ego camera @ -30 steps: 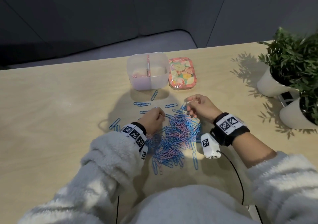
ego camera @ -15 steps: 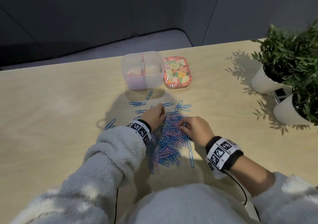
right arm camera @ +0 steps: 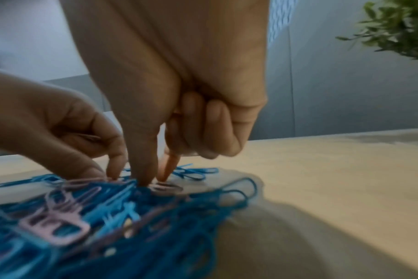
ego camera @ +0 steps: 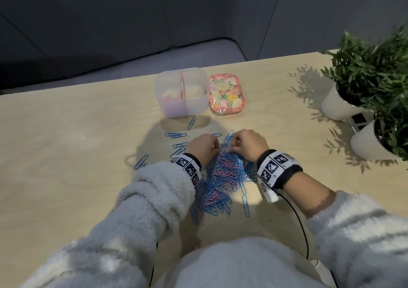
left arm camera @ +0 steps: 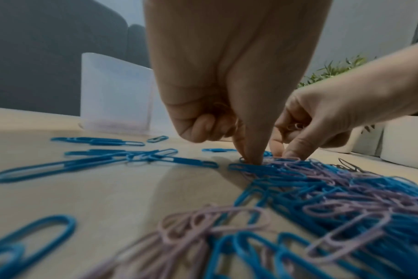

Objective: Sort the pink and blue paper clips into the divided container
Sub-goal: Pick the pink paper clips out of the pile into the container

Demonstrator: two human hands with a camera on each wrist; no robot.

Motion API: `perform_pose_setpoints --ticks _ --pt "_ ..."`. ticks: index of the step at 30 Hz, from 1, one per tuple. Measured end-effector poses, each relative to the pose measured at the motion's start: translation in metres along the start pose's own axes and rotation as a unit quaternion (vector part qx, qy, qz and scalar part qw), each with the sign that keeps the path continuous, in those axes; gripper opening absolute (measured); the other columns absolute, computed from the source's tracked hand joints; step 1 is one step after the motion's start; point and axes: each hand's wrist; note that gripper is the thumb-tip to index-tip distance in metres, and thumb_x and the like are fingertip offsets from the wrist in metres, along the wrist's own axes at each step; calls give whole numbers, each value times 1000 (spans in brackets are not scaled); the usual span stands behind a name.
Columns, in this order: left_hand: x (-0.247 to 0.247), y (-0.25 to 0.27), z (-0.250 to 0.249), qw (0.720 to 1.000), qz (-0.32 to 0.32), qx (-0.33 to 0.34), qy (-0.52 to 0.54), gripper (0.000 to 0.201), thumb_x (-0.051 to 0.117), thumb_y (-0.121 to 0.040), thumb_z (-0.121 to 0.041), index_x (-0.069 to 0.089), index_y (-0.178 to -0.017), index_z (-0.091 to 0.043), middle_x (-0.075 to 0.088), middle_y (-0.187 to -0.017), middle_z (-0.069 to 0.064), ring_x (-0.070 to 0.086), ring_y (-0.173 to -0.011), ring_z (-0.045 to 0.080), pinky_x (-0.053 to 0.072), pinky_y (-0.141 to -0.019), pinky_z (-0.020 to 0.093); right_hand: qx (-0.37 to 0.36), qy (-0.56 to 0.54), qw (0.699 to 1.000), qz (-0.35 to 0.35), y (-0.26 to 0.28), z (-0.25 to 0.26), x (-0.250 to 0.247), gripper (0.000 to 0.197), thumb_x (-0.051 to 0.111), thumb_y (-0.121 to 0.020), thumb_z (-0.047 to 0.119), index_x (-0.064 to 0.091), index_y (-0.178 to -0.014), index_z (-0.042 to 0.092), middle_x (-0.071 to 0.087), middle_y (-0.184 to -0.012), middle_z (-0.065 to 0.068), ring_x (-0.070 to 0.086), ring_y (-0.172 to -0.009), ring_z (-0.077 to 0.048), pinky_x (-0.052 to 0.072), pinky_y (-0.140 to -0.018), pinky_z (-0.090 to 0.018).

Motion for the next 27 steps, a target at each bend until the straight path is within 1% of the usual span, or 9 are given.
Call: perform_pose_setpoints --ticks 3,9,13,15,18,20,23,25,27 --pt "4 -1 -1 999 0 17 -28 19 51 -91 -20 60 -104 -12 60 -113 11 58 -103 29 45 -86 38 -17 48 999 20 -1 3 5 4 64 -81 20 64 -79 16 68 -90 -6 62 -87 -27 44 -69 -30" --pt "5 2 11 998 -54 16 -12 21 47 -92 -19 54 -110 -10 60 -107 12 57 -96 31 42 -78 37 -34 14 996 83 0 -6 9 12 46 -85 11 50 -74 11 65 -88 -21 60 -82 -35 37 -65 -30" --pt "4 4 12 998 -52 36 15 22 48 -94 -25 56 -109 -11 60 -108 10 56 -99 28 40 -81 35 -19 -105 993 49 -1 -20 5 14 46 -89 14 53 -79 6 65 -81 -15 57 -72 -32 47 -71 -38" --pt "4 2 8 998 -56 31 13 23 49 -93 -27 58 -106 -10 60 -106 10 56 -98 27 41 -81 34 -16 -160 987 25 1 -23 0 17 46 -91 13 55 -80 4 61 -72 -9 54 -65 -26 46 -70 -38" --pt "4 -4 0 999 -37 21 11 26 55 -89 -32 58 -103 -10 59 -105 11 56 -98 28 43 -82 36 5 -143 989 -36 5 -25 -4 27 52 -89 13 50 -63 21 59 -70 -3 54 -69 -23 41 -67 -30" --pt "5 -7 -4 1000 -11 17 -5 25 57 -88 -31 57 -102 -10 58 -107 10 56 -100 28 45 -83 39 27 -95 994 -55 7 -25 -4 27 59 -84 18 49 -59 21 58 -66 1 54 -70 -24 36 -64 -26" --pt "6 -12 -8 999 14 21 -33 20 54 -90 -23 57 -103 -8 56 -112 12 56 -104 30 45 -86 42 15 -53 997 -52 10 -23 2 6 66 -80 22 60 -80 22 55 -66 5 53 -73 -23 34 -65 -26" --pt "7 -14 -9 998 29 30 -55 20 50 -92 -17 56 -106 -5 55 -114 15 56 -106 32 44 -87 41 -31 -6 998 -52 12 -20 5 14 63 -84 22 65 -98 23 58 -67 7 54 -76 -24 35 -66 -27" --pt "8 -15 -9 996 42 35 -76 19 47 -93 -12 54 -108 -2 54 -115 17 55 -106 34 43 -88 41 -64 49 995 -52 12 -17 5 11 60 -86 20 66 -95 20 68 -81 -2 61 -87 -28 38 -66 -29"
Point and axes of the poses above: each hand's wrist, its own y-axis away from the middle knuckle, its own x-axis out of the palm, z = x × y
